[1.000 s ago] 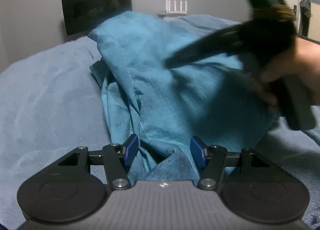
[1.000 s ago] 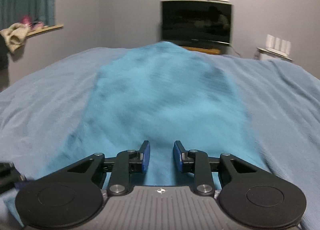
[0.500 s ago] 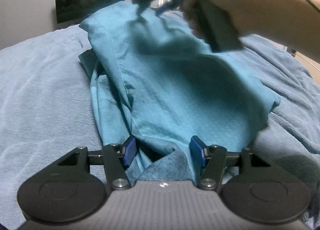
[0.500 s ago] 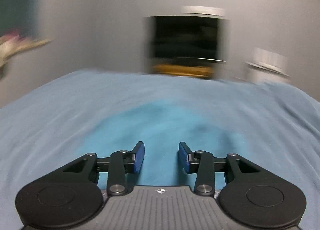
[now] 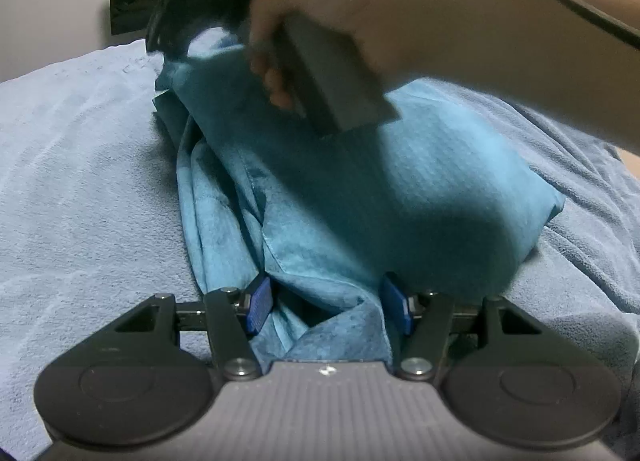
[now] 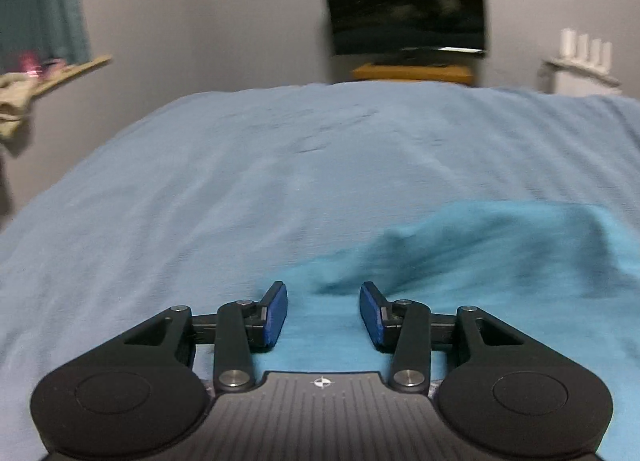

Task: Fold large clothes

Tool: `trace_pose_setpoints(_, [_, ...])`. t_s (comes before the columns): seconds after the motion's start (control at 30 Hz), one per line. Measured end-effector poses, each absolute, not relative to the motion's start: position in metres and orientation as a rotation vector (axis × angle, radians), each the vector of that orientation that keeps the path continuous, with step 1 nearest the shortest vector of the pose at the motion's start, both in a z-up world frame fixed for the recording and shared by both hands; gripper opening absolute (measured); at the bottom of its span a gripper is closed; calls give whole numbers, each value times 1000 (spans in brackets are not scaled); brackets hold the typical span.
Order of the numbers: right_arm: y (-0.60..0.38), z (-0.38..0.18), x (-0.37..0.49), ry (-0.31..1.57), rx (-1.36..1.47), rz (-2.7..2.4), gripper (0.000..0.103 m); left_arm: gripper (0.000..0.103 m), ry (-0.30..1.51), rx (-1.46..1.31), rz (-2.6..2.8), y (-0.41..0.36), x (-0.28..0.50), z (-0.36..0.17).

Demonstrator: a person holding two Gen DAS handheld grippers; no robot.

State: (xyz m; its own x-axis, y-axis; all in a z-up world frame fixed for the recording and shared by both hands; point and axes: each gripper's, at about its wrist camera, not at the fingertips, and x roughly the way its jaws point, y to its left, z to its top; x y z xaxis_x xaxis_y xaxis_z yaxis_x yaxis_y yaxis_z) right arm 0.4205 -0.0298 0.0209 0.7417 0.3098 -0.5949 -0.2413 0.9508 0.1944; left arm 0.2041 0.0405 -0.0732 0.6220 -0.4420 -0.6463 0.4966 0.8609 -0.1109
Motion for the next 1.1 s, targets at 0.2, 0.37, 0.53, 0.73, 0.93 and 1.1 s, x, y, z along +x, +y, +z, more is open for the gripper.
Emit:
trace_pose_setpoints(0.2, [-61,46,359,532,83,244,42,58,718,75,-543,42,201,-73])
trace_pose_setpoints(0.37, [-78,27,334,546,70,222,44,58,721,86,-533,40,196,-69])
trace_pose_setpoints(0.53, [-88,30,344,572,158,398,48,58,651,86,-498,39,189,-55])
trace_pose_setpoints(0.73, [-116,46,367,442,30,118,48,58,473,21,-449,49,179,-33])
trace_pose_setpoints(0.93, [-120,31,428,506,-27,-30,47,58,488,103,-490,36,178,-45])
trace_pose_setpoints(1.1, [-100,15,479,570,29,10,46,58,506,101,-500,33,181,-47])
